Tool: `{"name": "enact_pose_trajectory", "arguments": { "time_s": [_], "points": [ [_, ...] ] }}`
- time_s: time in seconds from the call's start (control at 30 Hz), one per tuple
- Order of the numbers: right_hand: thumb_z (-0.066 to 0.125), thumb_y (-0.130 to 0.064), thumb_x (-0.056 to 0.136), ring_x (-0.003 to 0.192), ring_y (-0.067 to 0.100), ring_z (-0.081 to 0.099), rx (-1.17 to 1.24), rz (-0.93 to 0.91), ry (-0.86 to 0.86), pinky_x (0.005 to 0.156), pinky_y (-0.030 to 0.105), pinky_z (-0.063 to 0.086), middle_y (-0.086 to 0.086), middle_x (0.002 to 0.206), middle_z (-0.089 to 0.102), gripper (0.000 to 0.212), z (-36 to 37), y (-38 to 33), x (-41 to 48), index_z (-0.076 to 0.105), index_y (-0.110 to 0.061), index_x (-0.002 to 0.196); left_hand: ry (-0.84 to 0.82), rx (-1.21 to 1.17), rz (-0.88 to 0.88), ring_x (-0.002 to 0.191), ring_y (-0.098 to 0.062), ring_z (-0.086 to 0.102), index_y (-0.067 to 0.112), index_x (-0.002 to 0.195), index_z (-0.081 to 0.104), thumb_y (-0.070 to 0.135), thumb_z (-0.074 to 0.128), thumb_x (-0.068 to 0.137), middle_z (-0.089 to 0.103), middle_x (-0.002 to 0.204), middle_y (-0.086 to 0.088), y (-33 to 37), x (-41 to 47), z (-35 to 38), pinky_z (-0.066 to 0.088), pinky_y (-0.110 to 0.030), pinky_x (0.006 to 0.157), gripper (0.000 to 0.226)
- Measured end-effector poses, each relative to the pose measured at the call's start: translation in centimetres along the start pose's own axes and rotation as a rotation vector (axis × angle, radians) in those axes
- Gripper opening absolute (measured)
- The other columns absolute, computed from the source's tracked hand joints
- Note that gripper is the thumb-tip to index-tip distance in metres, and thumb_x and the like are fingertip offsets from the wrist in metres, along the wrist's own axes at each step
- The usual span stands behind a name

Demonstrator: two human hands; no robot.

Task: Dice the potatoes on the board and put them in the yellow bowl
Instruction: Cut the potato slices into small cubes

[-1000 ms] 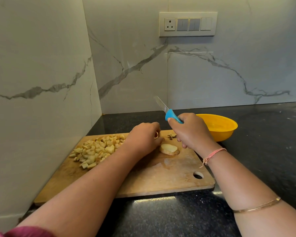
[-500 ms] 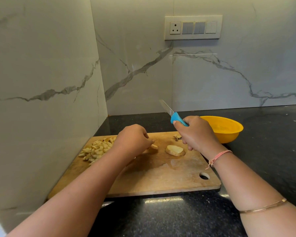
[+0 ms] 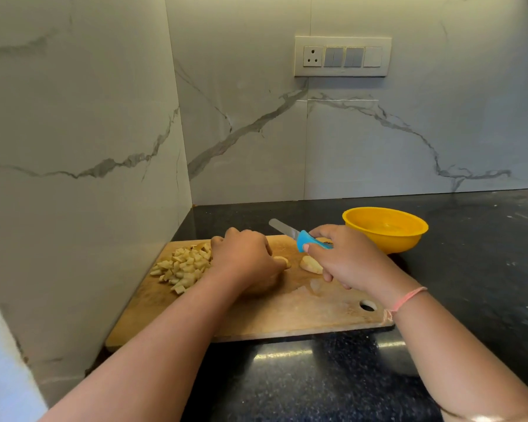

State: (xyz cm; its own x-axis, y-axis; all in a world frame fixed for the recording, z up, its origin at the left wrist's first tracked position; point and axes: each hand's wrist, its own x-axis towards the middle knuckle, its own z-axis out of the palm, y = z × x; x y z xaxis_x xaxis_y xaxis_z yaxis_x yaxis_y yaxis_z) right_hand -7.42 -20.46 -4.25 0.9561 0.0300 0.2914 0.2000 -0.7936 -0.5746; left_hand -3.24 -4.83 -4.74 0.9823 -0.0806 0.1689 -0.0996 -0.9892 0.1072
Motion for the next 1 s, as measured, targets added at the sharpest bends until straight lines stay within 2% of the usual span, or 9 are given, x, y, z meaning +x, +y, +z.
{"name": "enact_pose_trajectory", "arguments": {
  "time_s": [0.13,0.23,0.3,0.53,0.63,0.73,0.8,0.87,1.0],
  "points": [
    [0.050,-0.037,0.096,0.071,0.008,0.051,-0.086,-0.022,0.004,0.051,0.017,0.033,0.003,0.102,0.066,0.044,-0.3,-0.6,-1.8,0.046,-0.026,0.138,0.029,-0.003,-0.009,0.120,-0.023,0.041,0.027,0.109,0.067,0.057,0.051,0.085,0.061,0.117,0.002,0.3,-0.1,0.6,0.033,-0.047,0.101,0.041],
    [0.048,-0.038,0.096,0.090,0.015,0.061,-0.172,-0.028,-0.027,0.072,0.026,0.050,0.001,0.117,0.063,0.042,-0.5,-1.3,-2.9,0.048,-0.025,0.137,0.014,-0.035,-0.015,0.121,-0.023,0.040,0.029,0.110,0.067,0.055,0.052,0.085,0.060,0.117,0.001,0.0,-0.1,0.4,0.033,-0.045,0.099,0.039],
    [0.046,-0.038,0.097,0.104,0.017,0.059,-0.233,-0.031,-0.053,0.084,0.030,0.051,-0.001,0.128,0.058,0.040,-0.6,-1.8,-3.5,0.050,-0.026,0.135,0.005,-0.048,-0.020,0.123,-0.023,0.039,0.031,0.112,0.065,0.056,0.053,0.085,0.059,0.119,0.002,-0.2,-0.1,0.3,0.032,-0.045,0.098,0.039],
    [0.041,-0.039,0.098,0.109,0.017,0.055,-0.320,-0.024,-0.088,0.082,0.027,0.046,-0.001,0.133,0.054,0.040,-0.5,-2.4,-4.3,0.047,-0.028,0.137,-0.020,-0.103,-0.039,0.126,-0.023,0.038,0.032,0.114,0.063,0.053,0.055,0.087,0.058,0.123,0.002,-0.3,0.0,0.3,0.031,-0.046,0.102,0.036],
    [0.042,-0.036,0.098,0.107,0.016,0.056,-0.343,0.006,-0.122,0.081,0.026,0.047,0.000,0.130,0.055,0.041,-0.3,-2.8,-3.8,0.046,-0.024,0.138,-0.023,-0.130,-0.047,0.125,-0.023,0.038,0.032,0.115,0.064,0.051,0.055,0.088,0.059,0.123,0.002,-0.3,0.0,0.3,0.031,-0.045,0.101,0.034],
    [0.044,-0.032,0.097,0.096,0.017,0.057,-0.393,0.011,-0.150,0.076,0.028,0.049,0.001,0.108,0.058,0.037,-0.1,-3.3,-3.2,0.048,-0.020,0.132,-0.020,-0.139,-0.055,0.125,-0.023,0.038,0.031,0.116,0.064,0.049,0.056,0.088,0.059,0.122,0.002,-0.1,-0.1,0.3,0.030,-0.045,0.102,0.034],
    [0.045,-0.028,0.097,0.088,0.016,0.056,-0.439,-0.020,-0.152,0.069,0.027,0.046,-0.001,0.092,0.053,0.029,-0.1,-3.5,-3.1,0.051,-0.019,0.124,-0.021,-0.151,-0.066,0.125,-0.023,0.038,0.031,0.114,0.065,0.049,0.055,0.089,0.059,0.120,0.002,-0.1,-0.2,0.3,0.029,-0.046,0.102,0.032],
    [0.045,-0.026,0.097,0.083,0.016,0.055,-0.493,-0.046,-0.150,0.064,0.027,0.042,-0.002,0.086,0.050,0.024,-0.4,-3.8,-3.2,0.053,-0.019,0.119,-0.027,-0.159,-0.072,0.125,-0.023,0.038,0.031,0.113,0.065,0.048,0.055,0.089,0.059,0.121,0.002,-0.1,-0.2,0.4,0.028,-0.047,0.102,0.031],
    [0.044,-0.028,0.098,0.075,0.014,0.050,-0.545,-0.069,-0.172,0.054,0.024,0.036,-0.006,0.072,0.040,0.025,-1.2,-3.7,-4.8,0.050,-0.020,0.121,-0.037,-0.147,-0.077,0.127,-0.024,0.036,0.032,0.116,0.063,0.047,0.055,0.090,0.058,0.124,0.001,-0.1,-0.2,0.4,0.028,-0.048,0.103,0.032]
  ]
}}
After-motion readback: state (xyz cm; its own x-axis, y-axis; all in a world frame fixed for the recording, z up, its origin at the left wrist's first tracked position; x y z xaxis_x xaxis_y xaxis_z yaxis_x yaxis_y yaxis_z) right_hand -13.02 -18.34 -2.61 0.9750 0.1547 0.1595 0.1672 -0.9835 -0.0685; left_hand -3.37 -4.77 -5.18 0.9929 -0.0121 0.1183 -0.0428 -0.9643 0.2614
